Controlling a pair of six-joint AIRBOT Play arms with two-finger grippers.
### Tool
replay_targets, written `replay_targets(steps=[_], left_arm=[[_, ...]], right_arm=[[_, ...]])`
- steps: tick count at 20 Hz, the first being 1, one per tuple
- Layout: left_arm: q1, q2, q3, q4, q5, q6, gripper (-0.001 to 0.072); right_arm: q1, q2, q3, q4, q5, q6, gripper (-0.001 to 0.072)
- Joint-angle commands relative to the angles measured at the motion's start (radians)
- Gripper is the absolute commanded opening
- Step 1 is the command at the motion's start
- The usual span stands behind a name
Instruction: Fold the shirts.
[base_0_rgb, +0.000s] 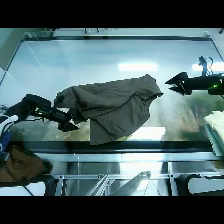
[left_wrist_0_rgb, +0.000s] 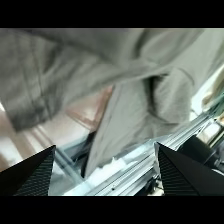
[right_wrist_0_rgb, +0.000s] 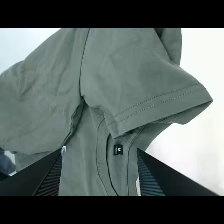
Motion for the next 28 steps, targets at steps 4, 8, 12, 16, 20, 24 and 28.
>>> replay_targets(steps=[4,8,12,16,20,24,28], left_arm=[[0.01,-0.046,0.117,0.029,0.068,-0.002,0.0699],[0.1,0.022,0.105,0.152,-0.032,-0.047,0.0699],[0.11,0.015,0.068,0.15,-0.08,-0.046,0.0698],[0.024,-0.056,0.069,-0.02,-0.137,0.041,0.0698],[-0.063,-0.117,0.147,-0.074,-0.099,0.098,0.0054],[-0.049,-0.08,0.228,-0.079,-0.019,0.112,0.0018],[0.035,-0.013,0.265,-0.079,0.07,0.112,0.0018]], right_arm=[[-0.001,-0.001,-0.001,0.007,0.017,-0.016,0.0505],[-0.001,-0.001,-0.001,0.006,0.017,-0.023,0.0505],[-0.001,-0.001,-0.001,0.007,0.016,-0.031,0.0505],[-0.001,-0.001,-0.001,0.007,0.016,-0.031,0.0505],[-0.003,-0.001,-0.001,0.005,-0.01,-0.028,0.0506],[-0.026,-0.04,0.0,0.004,-0.15,0.049,0.0505],[-0.031,-0.179,0.016,0.032,-0.178,0.075,0.0504]])
